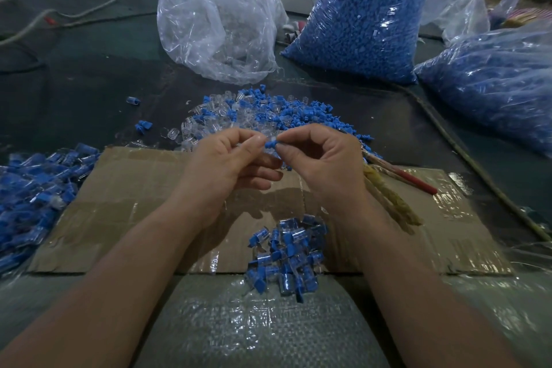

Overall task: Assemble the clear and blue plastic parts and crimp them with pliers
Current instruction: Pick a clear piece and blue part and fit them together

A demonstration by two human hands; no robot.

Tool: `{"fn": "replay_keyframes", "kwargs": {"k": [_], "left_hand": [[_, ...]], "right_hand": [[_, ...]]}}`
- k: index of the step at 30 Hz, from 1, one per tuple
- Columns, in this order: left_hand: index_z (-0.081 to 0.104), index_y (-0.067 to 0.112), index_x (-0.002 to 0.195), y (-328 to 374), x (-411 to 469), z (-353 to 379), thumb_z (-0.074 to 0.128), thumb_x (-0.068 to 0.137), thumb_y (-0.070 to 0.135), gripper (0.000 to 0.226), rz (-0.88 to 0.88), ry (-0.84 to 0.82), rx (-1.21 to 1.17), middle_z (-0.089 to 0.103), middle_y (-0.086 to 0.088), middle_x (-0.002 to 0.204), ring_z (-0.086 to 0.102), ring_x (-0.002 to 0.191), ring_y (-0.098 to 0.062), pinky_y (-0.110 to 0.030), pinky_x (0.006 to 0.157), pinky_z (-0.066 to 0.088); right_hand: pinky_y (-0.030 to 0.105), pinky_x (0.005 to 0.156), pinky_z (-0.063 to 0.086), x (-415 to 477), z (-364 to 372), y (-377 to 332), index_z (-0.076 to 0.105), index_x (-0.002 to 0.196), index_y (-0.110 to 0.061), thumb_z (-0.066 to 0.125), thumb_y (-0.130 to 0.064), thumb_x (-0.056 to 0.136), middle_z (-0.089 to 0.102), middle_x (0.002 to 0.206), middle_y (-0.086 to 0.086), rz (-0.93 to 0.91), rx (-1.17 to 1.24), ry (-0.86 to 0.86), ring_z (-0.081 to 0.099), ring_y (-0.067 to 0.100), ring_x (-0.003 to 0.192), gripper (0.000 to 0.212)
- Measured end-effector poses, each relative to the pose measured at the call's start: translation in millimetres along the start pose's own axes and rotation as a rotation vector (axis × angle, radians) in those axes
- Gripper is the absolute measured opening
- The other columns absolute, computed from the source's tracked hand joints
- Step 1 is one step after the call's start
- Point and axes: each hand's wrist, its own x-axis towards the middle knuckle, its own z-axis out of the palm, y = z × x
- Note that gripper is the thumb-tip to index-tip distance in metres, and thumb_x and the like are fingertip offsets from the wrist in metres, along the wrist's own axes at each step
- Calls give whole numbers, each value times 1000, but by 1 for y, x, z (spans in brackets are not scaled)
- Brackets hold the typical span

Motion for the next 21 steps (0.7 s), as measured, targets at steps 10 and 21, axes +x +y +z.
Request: {"fn": "replay_keyframes", "kwargs": {"k": [10,21], "left_hand": [[59,7,96,-1,-3,0,61,68,16,29,50,-46,17,72,-8,74,70,65,-16,-18,54,53],[68,16,93,-3,-3,-3,55,81,7,19,99,-39,120,69,-2,65,61,56,-8,-16,55,51]], "right_hand": [[10,61,48,0,-3,2,64,74,-26,72,0,74,63,69,-17,-37,-39,2,63,-2,64,28],[21,77,54,3,-9,4,59,98,-32,75,-6,69,65,98,-9,174,138,-231,66,6,88,42]]}}
